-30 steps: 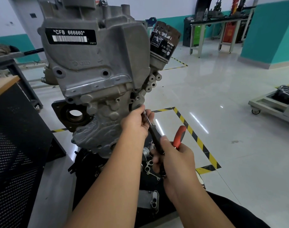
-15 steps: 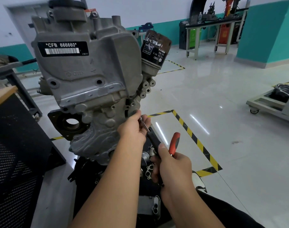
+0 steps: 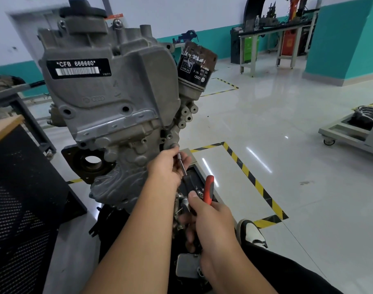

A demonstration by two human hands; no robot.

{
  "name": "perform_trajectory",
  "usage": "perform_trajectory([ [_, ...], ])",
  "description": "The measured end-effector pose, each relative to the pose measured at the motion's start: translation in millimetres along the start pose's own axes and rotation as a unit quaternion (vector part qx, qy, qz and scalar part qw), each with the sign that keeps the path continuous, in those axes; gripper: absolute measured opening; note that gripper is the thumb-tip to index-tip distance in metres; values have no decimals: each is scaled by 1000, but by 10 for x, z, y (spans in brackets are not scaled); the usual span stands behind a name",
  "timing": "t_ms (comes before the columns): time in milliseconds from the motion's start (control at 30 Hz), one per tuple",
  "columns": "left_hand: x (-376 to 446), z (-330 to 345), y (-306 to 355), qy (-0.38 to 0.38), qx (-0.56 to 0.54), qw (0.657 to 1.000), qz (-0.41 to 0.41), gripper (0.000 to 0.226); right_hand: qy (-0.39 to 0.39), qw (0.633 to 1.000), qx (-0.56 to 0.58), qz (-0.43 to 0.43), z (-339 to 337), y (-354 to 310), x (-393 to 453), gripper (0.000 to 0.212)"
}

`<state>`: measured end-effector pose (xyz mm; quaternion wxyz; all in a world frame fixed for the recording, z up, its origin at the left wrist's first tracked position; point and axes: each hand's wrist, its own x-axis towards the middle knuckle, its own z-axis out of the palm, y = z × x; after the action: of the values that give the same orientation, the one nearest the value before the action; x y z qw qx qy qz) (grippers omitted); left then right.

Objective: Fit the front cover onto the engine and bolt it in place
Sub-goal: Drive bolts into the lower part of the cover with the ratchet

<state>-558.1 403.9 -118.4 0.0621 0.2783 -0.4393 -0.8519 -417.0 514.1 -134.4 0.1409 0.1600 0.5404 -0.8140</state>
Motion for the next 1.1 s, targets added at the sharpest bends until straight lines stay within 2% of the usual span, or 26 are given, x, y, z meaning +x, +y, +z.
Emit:
perform_trajectory([
  [200, -78, -11, -18, -5, -14, 1000, -9, 10, -12, 1000, 11, 8, -139, 18, -80, 24],
  [433, -498, 22, -135, -43, -14, 997, -57, 35, -15, 999, -42, -28, -202, 9, -155, 22],
  [500, -684, 28, -207, -50, 21, 995, -88, 38, -4, 995, -79, -57, -199, 58, -165, 27],
  [567, -853, -4, -301, -67, 65, 991, -93, 34, 16, 988, -123, -95, -206, 103, -186, 43],
  [667, -1056, -131, -368, -95, 62, 989, -90, 32, 22, 977, -169, -131, -225, 156, -240, 59],
  [767, -1166, -264, -326, -95, 48, 991, -75, 32, 14, 963, -224, -152, -226, 217, -275, 59],
  [867, -1238, -386, -258, -88, 46, 994, -53, 34, 5, 964, -225, -141, -170, 269, -321, 57],
  [967, -1276, -504, -194, -95, 29, 995, -18, 34, 12, 949, -255, -183, -115, 330, -335, 53],
  [1100, -1265, -606, -162, -98, 22, 995, 27, 32, 9, 940, -261, -220, -74, 416, -345, 58],
])
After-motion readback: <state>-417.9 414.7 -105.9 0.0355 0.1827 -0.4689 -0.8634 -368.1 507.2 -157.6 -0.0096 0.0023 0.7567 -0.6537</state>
